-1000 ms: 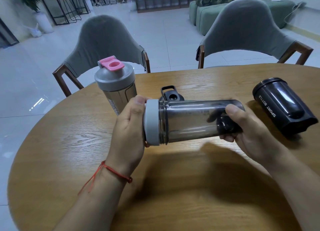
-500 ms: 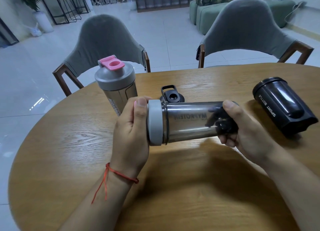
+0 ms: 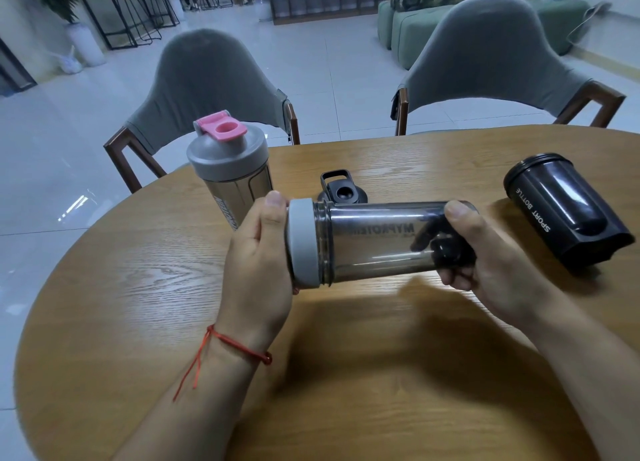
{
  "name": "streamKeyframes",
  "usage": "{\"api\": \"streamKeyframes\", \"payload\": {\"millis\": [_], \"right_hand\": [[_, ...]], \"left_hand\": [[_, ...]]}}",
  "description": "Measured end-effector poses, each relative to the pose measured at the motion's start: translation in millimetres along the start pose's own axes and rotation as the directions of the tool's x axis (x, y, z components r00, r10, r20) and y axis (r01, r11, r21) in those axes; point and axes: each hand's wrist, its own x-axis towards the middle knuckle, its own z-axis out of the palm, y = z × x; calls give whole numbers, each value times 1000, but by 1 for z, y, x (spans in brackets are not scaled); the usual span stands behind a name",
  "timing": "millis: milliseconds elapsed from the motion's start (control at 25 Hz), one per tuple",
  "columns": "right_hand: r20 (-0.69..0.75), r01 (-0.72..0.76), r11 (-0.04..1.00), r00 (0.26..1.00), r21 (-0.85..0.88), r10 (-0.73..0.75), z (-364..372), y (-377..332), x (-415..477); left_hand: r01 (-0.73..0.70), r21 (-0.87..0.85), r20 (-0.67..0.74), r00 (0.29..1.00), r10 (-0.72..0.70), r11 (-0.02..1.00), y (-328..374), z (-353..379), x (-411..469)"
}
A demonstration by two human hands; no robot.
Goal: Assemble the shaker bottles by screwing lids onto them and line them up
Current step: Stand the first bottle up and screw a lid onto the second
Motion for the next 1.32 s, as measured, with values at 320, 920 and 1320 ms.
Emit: {"api": "streamKeyframes", "payload": {"millis": [320,920,1320], "right_hand": [[-39,-23,1000,999,21,24,5,-2,0],[-105,-187,980,975,68,193,4,-3,-4],[-124,-95,995,988,-5,94,9,-8,-7]], "left_hand": [[-13,15,4,1000,13,1000,4,1,-2],[-6,0,124,992,6,1000,6,4,-7],[60,-92,87,995,-52,994,7,2,-3]]}}
